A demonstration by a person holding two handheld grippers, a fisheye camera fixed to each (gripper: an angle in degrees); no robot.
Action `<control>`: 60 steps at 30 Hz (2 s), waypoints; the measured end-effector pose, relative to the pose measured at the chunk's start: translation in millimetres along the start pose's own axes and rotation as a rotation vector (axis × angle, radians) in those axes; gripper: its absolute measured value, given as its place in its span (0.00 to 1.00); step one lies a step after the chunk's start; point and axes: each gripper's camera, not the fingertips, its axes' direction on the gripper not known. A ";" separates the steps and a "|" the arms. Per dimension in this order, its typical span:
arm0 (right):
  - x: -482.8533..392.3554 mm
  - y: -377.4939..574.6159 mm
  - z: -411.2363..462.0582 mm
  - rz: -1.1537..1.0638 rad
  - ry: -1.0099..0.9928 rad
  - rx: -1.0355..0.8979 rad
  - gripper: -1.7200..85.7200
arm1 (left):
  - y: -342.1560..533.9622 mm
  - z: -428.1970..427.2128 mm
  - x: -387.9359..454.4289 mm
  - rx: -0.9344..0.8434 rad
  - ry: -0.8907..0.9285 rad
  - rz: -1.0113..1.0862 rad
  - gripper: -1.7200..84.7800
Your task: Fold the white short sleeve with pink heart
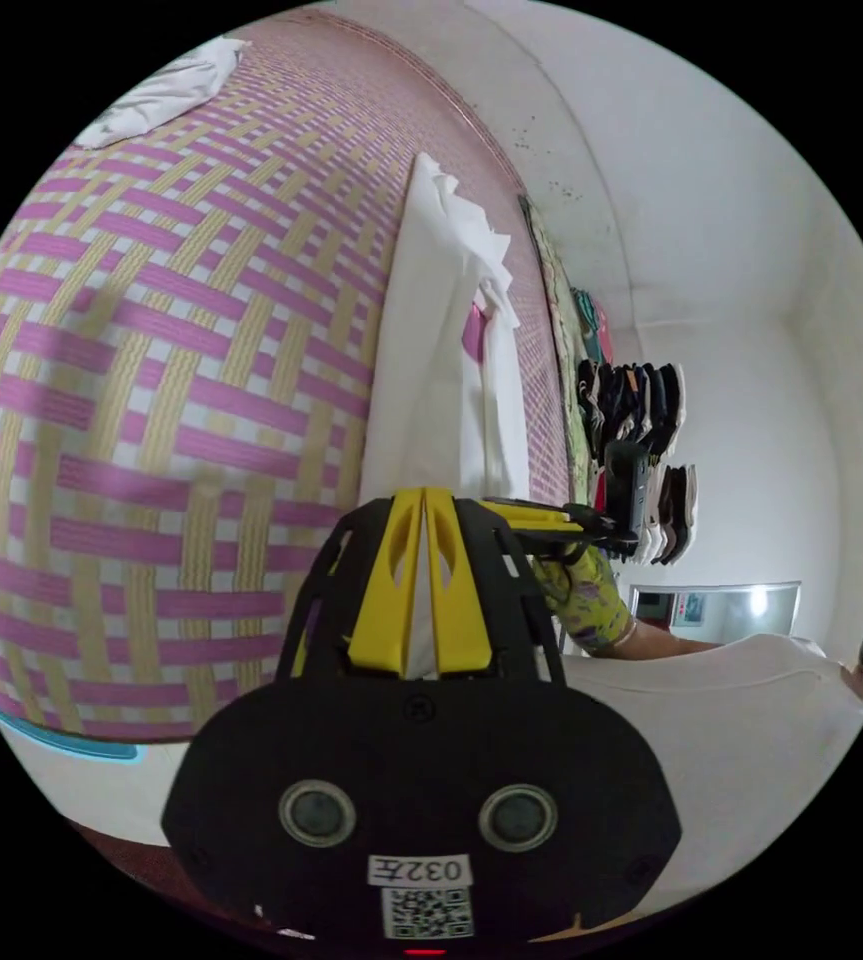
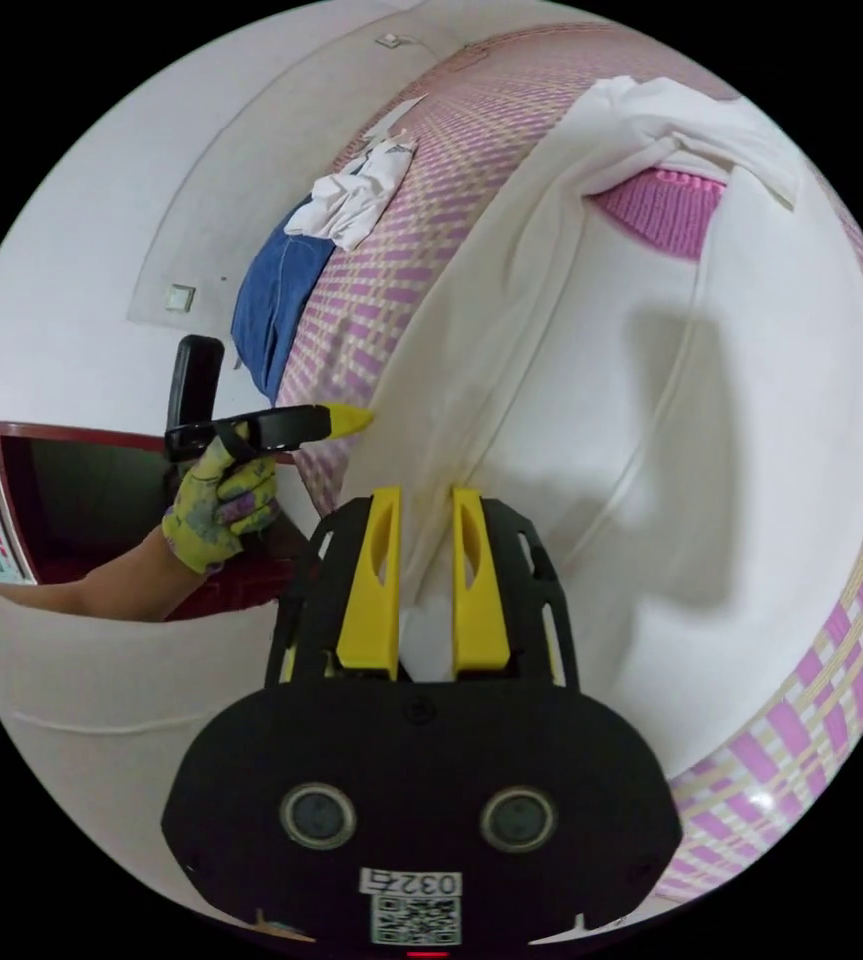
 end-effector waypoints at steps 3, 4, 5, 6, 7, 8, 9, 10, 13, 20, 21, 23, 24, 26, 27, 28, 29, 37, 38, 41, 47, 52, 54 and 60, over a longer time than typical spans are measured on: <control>-9.1 10.5 -0.9 0.034 0.051 0.037 0.11 | 19.9 -14.6 2.9 0.052 0.023 -0.007 0.01; -13.1 16.7 -2.3 0.047 0.086 0.051 0.11 | 25.8 -18.5 4.3 0.057 0.032 -0.005 0.01; -16.7 24.5 -3.5 0.063 0.127 0.067 0.11 | 30.1 -21.1 6.3 0.047 0.038 0.006 0.01; -18.0 28.9 -3.8 0.074 0.137 0.077 0.11 | 31.8 -22.0 7.7 0.039 0.036 0.017 0.01; -19.3 36.6 -2.8 0.096 0.120 0.092 0.11 | 34.0 -23.5 10.5 0.019 0.026 0.043 0.01; -20.5 41.3 1.4 0.115 0.087 0.089 0.11 | 35.5 -24.6 12.8 -0.001 0.010 0.070 0.01; -22.1 42.9 4.2 0.122 0.082 0.085 0.11 | 36.1 -25.0 13.4 -0.009 0.005 0.080 0.01; -27.6 45.2 10.3 0.128 0.105 0.080 0.10 | 37.1 -25.8 13.6 -0.024 0.010 0.094 0.01; -44.2 50.8 20.1 0.132 0.175 0.075 0.05 | 41.4 -31.6 15.0 -0.038 0.054 0.120 0.01; -52.2 115.9 0.1 0.274 0.148 0.243 0.05 | 56.4 -33.9 19.8 -0.125 0.052 0.178 0.01; -46.6 119.9 2.6 0.287 0.133 0.250 0.06 | 56.6 -31.2 19.6 -0.138 0.052 0.181 0.01; -28.4 131.8 13.7 0.325 0.055 0.248 0.10 | 58.6 -22.7 19.8 -0.181 0.040 0.184 0.01; -25.9 134.8 15.5 0.339 0.040 0.244 0.10 | 59.5 -21.4 20.5 -0.190 0.040 0.186 0.01; -29.5 149.9 16.8 0.349 0.053 0.245 0.11 | 65.4 -18.9 25.5 -0.207 0.028 0.210 0.01; -31.9 153.8 17.2 0.347 0.067 0.243 0.11 | 67.1 -17.6 26.4 -0.214 0.025 0.215 0.01; -35.9 162.0 19.5 0.343 0.085 0.235 0.11 | 70.4 -14.2 27.7 -0.232 0.027 0.220 0.01; -37.8 169.7 23.7 0.344 0.074 0.225 0.12 | 74.0 -10.6 28.4 -0.244 0.028 0.220 0.01; -45.4 199.9 38.3 0.322 0.120 0.224 0.03 | 91.6 2.9 37.1 -0.293 0.018 0.256 0.01; -44.6 210.4 32.0 0.323 0.116 0.265 0.03 | 93.7 0.4 39.8 -0.289 0.031 0.272 0.01; -36.7 248.5 7.2 0.350 0.106 0.387 0.05 | 102.4 -14.2 44.3 -0.263 0.019 0.303 0.01; 14.3 334.9 -32.6 0.497 0.166 0.492 0.08 | 129.3 -40.2 29.0 -0.295 0.005 0.297 0.04; 57.9 351.8 -38.3 0.475 0.070 0.412 0.11 | 147.1 -27.2 28.6 -0.366 0.010 0.304 0.05; 69.5 346.6 -36.0 0.441 0.045 0.361 0.11 | 149.7 -20.1 31.2 -0.373 0.031 0.299 0.06; 104.8 331.4 -33.2 0.339 -0.073 0.242 0.10 | 154.2 -1.4 36.6 -0.405 0.073 0.314 0.05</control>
